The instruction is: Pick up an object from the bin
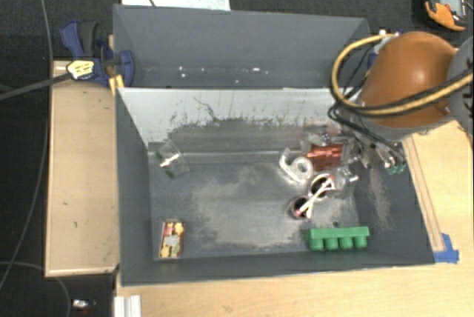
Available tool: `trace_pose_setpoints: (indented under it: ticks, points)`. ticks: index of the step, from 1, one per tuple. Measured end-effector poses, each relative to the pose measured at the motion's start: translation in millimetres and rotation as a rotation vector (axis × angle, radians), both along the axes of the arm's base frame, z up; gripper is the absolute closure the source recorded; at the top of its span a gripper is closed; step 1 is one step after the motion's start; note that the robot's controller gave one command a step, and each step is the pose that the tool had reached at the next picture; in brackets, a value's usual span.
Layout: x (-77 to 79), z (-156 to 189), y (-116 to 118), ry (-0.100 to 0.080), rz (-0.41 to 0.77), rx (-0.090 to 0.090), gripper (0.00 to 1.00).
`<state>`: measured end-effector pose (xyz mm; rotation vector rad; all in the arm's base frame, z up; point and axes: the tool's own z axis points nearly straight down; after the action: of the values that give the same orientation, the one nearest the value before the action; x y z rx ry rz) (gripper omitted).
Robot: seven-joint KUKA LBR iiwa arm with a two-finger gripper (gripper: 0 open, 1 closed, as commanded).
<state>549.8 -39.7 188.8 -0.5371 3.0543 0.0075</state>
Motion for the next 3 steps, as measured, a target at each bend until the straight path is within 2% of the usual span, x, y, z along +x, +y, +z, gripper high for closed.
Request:
trace_pose_setpoints:
  ticks: [1,2,3]
  points:
    - [-18.8,25.2,23.2,-0.001,0.058,0.000,0.00]
    - [-64.4,-65.9,-50.6,0.001,0.285,-0.013,0.00]
    - [-23.7,14.3,-10.4,-0.027,0.107,-0.001,0.00]
